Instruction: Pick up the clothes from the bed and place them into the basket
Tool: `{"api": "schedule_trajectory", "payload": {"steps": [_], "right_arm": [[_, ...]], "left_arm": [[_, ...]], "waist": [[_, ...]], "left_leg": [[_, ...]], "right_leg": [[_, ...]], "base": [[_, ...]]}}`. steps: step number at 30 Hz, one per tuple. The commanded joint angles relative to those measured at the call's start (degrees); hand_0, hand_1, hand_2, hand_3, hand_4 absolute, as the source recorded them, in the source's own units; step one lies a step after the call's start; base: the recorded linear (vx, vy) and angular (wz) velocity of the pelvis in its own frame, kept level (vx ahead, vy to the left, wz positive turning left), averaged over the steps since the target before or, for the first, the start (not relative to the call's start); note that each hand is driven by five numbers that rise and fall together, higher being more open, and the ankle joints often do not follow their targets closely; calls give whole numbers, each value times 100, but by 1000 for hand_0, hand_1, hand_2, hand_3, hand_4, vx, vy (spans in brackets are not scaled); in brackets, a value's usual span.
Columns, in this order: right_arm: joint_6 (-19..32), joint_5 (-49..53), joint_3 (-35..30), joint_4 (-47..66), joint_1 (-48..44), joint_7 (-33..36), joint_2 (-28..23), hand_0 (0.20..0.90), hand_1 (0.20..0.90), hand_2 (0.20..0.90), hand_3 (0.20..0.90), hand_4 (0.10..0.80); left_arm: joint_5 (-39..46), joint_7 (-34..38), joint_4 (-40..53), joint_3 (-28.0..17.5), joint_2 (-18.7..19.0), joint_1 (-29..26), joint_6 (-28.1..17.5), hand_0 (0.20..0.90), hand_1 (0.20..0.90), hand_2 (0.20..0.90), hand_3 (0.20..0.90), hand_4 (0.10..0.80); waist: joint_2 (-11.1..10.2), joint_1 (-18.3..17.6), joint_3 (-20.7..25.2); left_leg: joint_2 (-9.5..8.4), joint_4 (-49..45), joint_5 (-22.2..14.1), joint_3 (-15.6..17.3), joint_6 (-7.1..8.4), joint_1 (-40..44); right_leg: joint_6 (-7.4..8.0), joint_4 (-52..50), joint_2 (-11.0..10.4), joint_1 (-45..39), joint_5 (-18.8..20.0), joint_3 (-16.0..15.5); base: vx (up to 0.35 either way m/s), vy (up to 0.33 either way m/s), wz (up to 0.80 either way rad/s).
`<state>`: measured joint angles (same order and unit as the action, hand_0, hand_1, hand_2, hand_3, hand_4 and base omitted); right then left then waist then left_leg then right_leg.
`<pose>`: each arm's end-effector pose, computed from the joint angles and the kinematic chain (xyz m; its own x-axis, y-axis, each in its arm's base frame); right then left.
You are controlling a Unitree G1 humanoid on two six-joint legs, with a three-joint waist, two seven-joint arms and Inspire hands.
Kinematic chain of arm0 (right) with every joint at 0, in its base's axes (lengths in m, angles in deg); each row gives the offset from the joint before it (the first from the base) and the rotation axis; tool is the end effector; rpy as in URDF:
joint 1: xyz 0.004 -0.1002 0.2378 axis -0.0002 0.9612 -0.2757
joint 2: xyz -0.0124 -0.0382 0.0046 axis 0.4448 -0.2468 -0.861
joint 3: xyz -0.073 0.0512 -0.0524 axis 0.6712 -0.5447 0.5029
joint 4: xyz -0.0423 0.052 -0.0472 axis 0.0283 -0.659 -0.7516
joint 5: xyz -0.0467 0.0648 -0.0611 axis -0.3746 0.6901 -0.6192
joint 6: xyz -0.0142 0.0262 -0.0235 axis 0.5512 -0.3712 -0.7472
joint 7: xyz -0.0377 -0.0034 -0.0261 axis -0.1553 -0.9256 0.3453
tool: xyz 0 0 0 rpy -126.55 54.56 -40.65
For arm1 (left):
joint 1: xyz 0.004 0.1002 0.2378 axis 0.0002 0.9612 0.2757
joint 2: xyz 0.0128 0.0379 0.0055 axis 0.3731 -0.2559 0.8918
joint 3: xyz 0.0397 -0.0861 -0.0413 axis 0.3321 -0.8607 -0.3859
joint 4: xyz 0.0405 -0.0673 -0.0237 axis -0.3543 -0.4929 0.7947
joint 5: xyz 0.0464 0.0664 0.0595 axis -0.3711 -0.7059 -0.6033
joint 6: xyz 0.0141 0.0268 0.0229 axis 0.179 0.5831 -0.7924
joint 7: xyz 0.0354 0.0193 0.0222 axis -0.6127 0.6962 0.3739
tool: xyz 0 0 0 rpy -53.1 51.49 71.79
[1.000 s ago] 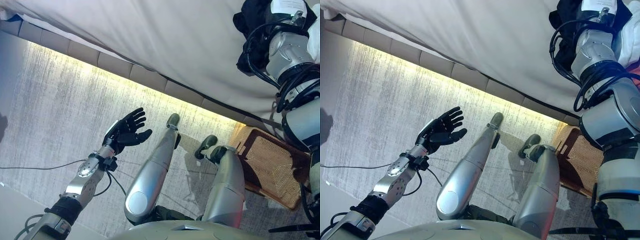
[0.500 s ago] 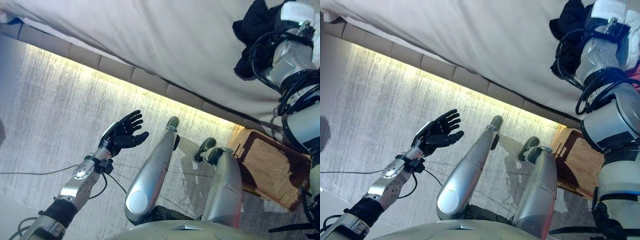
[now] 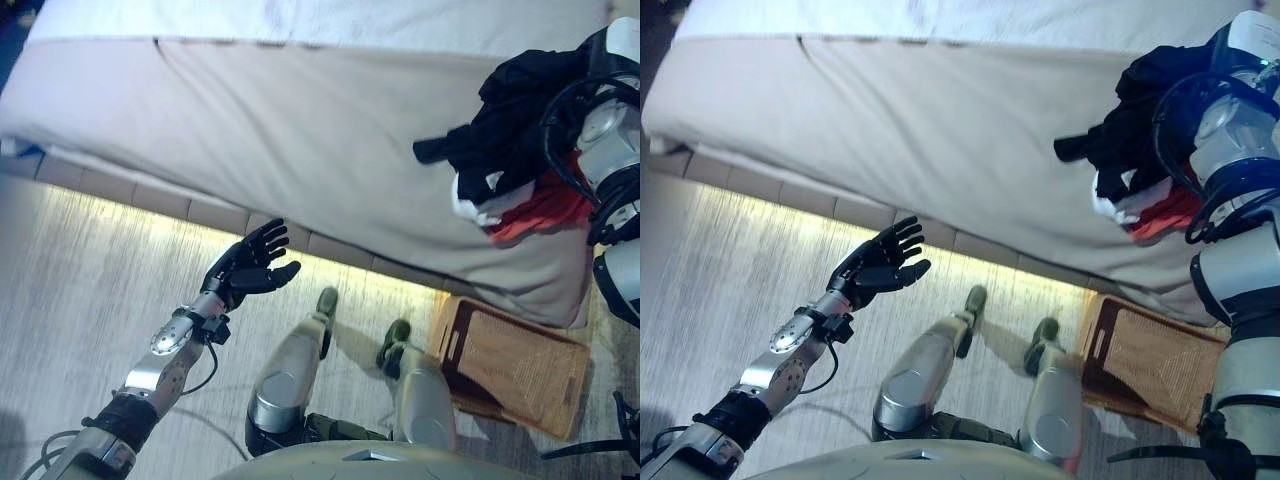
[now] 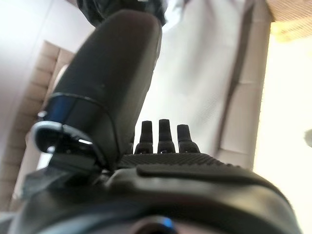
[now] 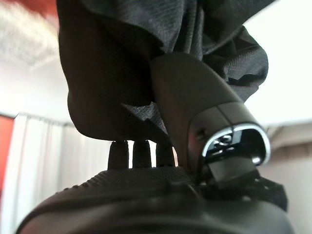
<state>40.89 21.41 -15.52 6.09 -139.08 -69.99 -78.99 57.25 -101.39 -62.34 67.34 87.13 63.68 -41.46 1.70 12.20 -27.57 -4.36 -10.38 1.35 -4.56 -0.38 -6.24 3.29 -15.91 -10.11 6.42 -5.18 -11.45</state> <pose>0.3315 -0.3186 0.2808 0.7998 -0.4907 0.3456 0.4289 0.0644 -0.9010 0.2023 0.2216 0.0181 0.9264 -0.3506 -0.1374 0.3220 0.9267 -0.1937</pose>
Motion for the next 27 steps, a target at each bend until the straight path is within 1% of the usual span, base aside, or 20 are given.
{"api": "schedule_trajectory", "payload": {"steps": [1, 4, 6, 8, 9, 11, 13, 16, 19, 22, 27], "right_arm": [[278, -1, 380, 286, -603, 512, -947, 300, 300, 300, 200, 100], [404, 172, 16, 634, -219, 554, -1274, 300, 300, 300, 200, 100], [373, 220, -149, 802, -23, 561, -1364, 300, 300, 300, 200, 100], [353, 286, -452, 1008, 368, 592, -1480, 300, 300, 300, 200, 100], [352, 284, -467, 1014, 385, 593, -1482, 300, 300, 300, 200, 100], [369, 321, -852, 1246, 923, 618, -1613, 300, 300, 300, 200, 100], [386, 364, -1080, 1368, 1242, 645, -1685, 300, 300, 300, 200, 100], [316, 405, -1762, 1667, 2100, 678, -1752, 300, 300, 300, 200, 100], [318, 456, -2350, 1881, 2918, 615, -1735, 300, 300, 300, 200, 100], [326, 415, -2895, 2121, 3698, 561, -1551, 300, 300, 300, 200, 100], [394, 372, -3334, 2128, 4480, 362, -1072, 300, 300, 300, 200, 100]], "left_arm": [[-219, -30, -131, 190, -256, 177, -223, 900, 900, 900, 900, 800], [-291, -32, -371, 241, -350, 177, -234, 900, 900, 900, 900, 800], [-326, -42, -444, 244, -370, 160, -245, 900, 900, 900, 900, 800], [-349, -95, -634, 259, -420, 143, -326, 900, 900, 900, 900, 800], [-349, -96, -636, 262, -416, 143, -327, 900, 900, 900, 900, 800], [-392, -128, -768, 238, -462, 138, -331, 900, 900, 900, 900, 800], [-436, -132, -828, 211, -509, 133, -334, 900, 900, 900, 900, 800], [-559, -197, -950, 160, -584, 89, -329, 900, 900, 900, 900, 800], [-593, -254, -1059, 103, -634, 2, -238, 900, 900, 900, 900, 800], [-652, -287, -1213, 54, -726, -68, -219, 900, 900, 900, 900, 800], [-741, -247, -1317, 12, -920, -176, -114, 900, 900, 900, 900, 800]], "waist": [[-412, -380, 1630], [-458, -637, 1917], [-469, -730, 1982], [-468, -897, 2091], [-472, -891, 2090], [-461, -1090, 2213], [-444, -1220, 2263], [-419, -1439, 2326], [-389, -1640, 2350], [-373, -1823, 2347], [-343, -2005, 2339]], "left_leg": [[401, -100, -736, 147, 13, 55], [499, 162, -729, 352, 49, 379], [529, 293, -711, 409, 63, 484], [599, 593, -645, 514, 100, 689], [599, 600, -642, 518, 100, 696], [666, 872, -581, 655, 146, 873], [696, 1003, -560, 727, 168, 968], [754, 1266, -510, 889, 215, 1139], [793, 1407, -481, 991, 225, 1228], [839, 1426, -496, 1123, 225, 1287], [905, 1499, -532, 1320, 235, 1409]], "right_leg": [[-192, 362, 367, -461, -270, 74], [-103, 621, 413, -669, -147, 261], [-66, 726, 424, -718, -88, 344], [22, 958, 441, -809, 49, 505], [22, 962, 442, -813, 52, 508], [113, 1206, 459, -869, 210, 710], [155, 1331, 476, -896, 291, 840], [215, 1535, 517, -949, 417, 1002], [223, 1522, 578, -929, 407, 1165], [216, 1481, 622, -892, 396, 1289], [230, 1637, 673, -921, 481, 1461]], "base": [[146, 8, -23], [101, -3, -21], [10, -6, -32], [-10, -7, -50], [-15, -11, -44], [-7, -14, -41], [-1, -23, -41], [1, -37, -36], [-7, -41, -28], [-7, -37, -31], [-9, -51, -32]]}}
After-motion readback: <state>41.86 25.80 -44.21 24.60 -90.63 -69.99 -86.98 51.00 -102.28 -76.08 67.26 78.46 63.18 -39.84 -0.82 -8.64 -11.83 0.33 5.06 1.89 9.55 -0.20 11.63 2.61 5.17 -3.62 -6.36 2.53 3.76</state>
